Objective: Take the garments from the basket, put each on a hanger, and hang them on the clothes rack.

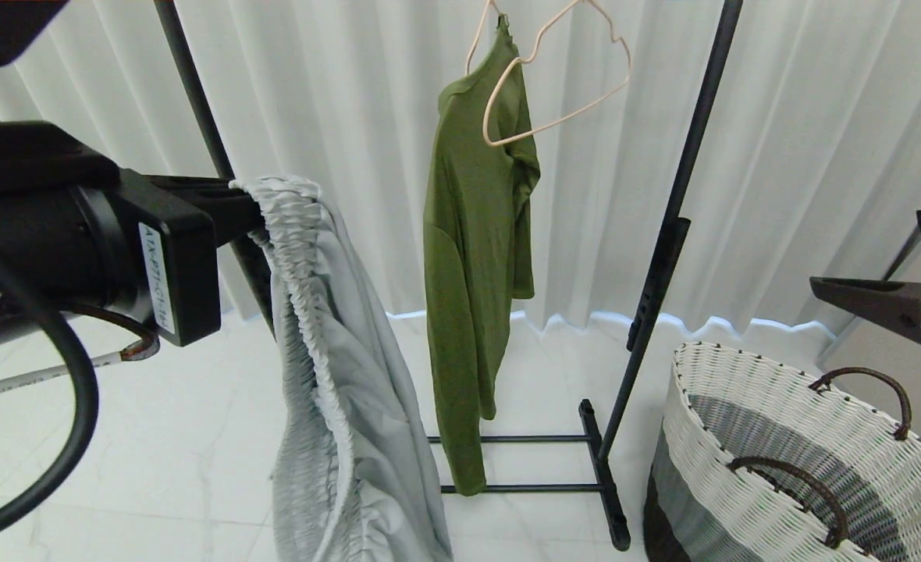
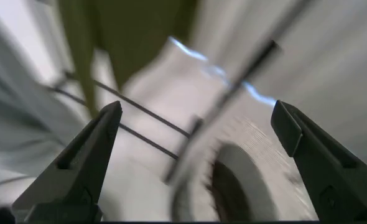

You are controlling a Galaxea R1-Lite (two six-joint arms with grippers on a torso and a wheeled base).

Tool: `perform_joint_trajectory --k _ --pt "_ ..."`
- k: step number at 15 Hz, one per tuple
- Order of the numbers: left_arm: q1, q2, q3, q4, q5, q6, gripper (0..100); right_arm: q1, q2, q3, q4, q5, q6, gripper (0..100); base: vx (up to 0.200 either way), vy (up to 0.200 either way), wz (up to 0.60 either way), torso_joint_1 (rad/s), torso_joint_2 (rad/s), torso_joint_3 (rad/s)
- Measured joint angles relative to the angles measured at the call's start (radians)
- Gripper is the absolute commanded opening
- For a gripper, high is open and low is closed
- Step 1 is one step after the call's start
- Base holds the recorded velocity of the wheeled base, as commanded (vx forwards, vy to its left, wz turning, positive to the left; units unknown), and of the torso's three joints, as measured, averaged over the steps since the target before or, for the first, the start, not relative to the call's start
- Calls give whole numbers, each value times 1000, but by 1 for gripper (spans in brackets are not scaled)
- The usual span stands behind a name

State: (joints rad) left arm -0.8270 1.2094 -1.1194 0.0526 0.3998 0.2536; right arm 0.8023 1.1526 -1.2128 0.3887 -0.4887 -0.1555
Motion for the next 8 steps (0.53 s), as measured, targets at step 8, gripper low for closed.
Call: perform_joint_trajectory --k 8 --pt "81 -10 51 -56 -7 62 0 -127 -11 14 21 -12 -41 100 0 150 0 3 1 -1"
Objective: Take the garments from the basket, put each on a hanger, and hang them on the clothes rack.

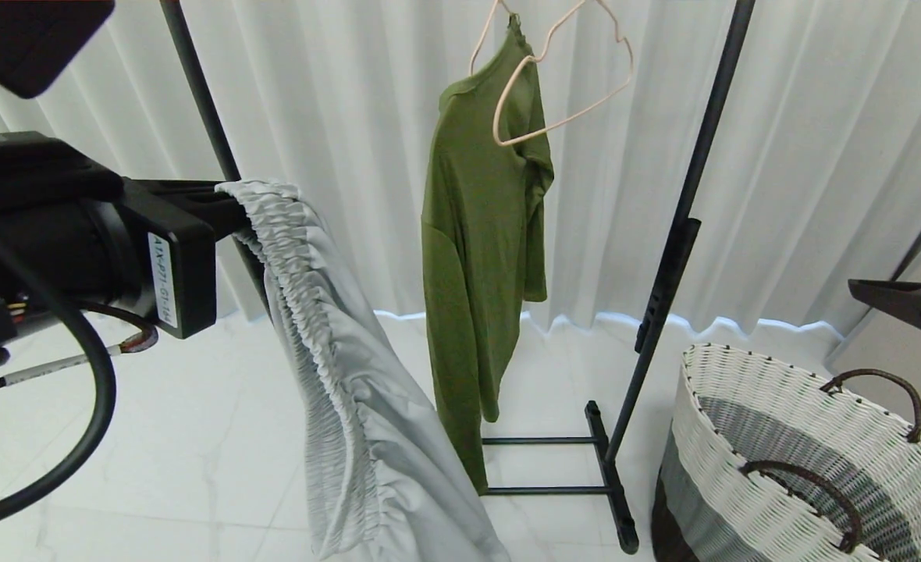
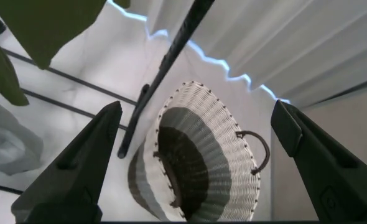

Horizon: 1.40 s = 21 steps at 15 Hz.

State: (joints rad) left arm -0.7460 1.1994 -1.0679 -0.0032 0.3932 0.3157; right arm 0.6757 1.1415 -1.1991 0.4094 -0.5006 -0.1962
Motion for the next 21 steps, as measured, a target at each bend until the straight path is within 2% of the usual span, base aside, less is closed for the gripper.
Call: perform_joint_trajectory --k 3,9,21 --pt "1 0 -1 0 0 0 0 0 0 4 -3 0 0 100 0 200 0 1 2 1" --pt "1 4 3 0 -3 1 0 -22 0 6 -3 -1 0 100 0 0 0 0 0 0" --pt "27 5 -8 0 -2 3 0 -44 -2 15 -8 -2 0 100 200 0 0 4 2 2"
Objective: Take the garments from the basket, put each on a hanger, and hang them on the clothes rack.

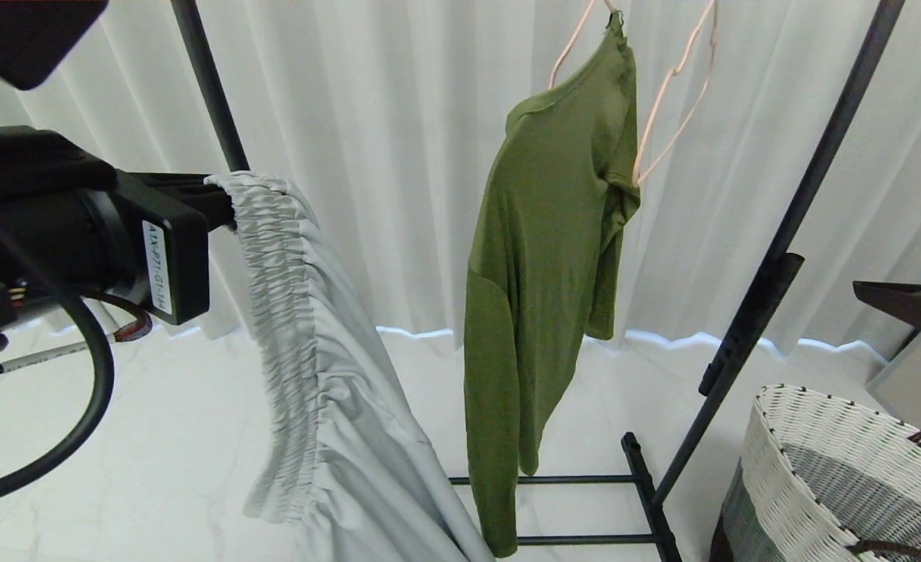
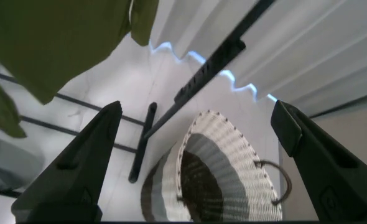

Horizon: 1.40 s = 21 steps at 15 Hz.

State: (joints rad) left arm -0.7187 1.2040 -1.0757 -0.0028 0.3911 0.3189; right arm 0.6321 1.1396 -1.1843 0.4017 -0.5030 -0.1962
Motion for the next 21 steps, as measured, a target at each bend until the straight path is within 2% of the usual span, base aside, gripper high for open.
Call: perform_joint_trajectory --k 3,7,11,21 --pt "0 1 0 0 0 26 0 -27 -4 13 0 -6 0 100 0 0 0 0 0 0" --pt "-1 -2 3 0 0 29 0 -37 -14 61 -1 -76 -4 100 0 0 0 0 0 0" --pt "0 -4 5 1 0 29 0 -38 -37 153 -130 -78 -3 100 0 0 0 8 -29 -29" --pt "17 -7 3 0 0 37 0 -39 -45 179 -192 -50 6 100 0 0 0 156 -429 -266"
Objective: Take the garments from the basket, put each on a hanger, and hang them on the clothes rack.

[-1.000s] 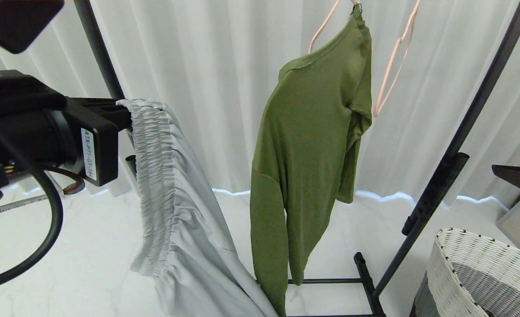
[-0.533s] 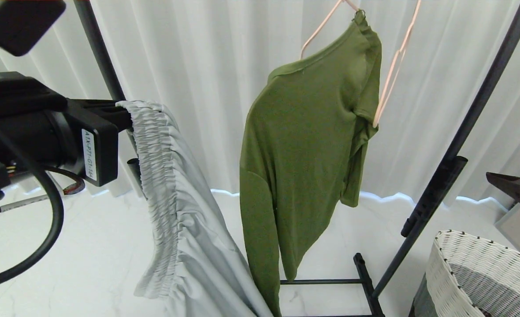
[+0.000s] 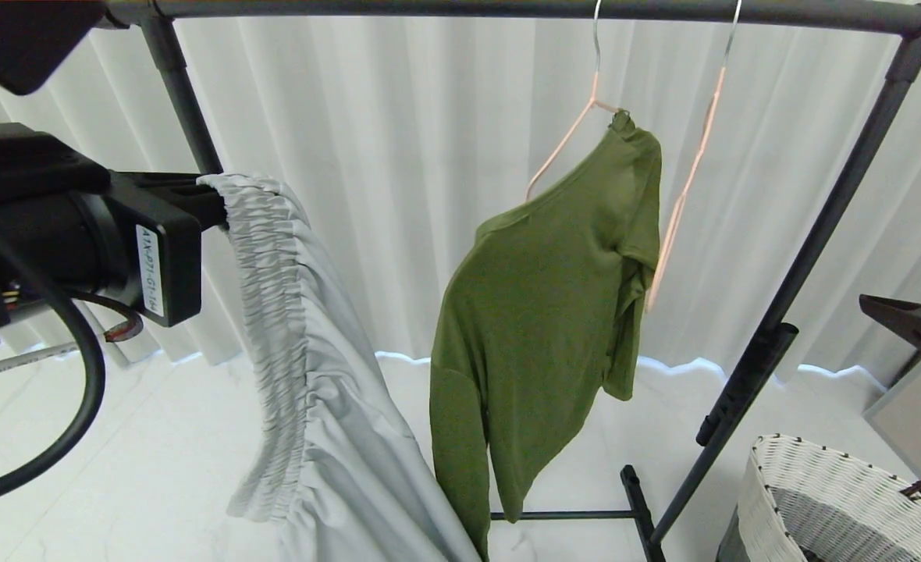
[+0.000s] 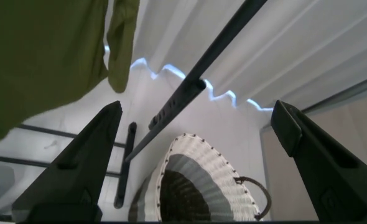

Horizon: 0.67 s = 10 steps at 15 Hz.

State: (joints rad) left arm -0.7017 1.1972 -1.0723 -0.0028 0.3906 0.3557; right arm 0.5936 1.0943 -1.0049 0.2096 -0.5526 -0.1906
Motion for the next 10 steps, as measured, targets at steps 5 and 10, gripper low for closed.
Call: perform_joint_trajectory --k 5,10 --pt "12 0 0 0 0 5 0 0 0 0 0 0 21 100 0 0 0 215 -482 -285" --pt "13 0 1 0 0 5 0 0 1 1 1 0 23 100 0 0 0 233 -509 -285"
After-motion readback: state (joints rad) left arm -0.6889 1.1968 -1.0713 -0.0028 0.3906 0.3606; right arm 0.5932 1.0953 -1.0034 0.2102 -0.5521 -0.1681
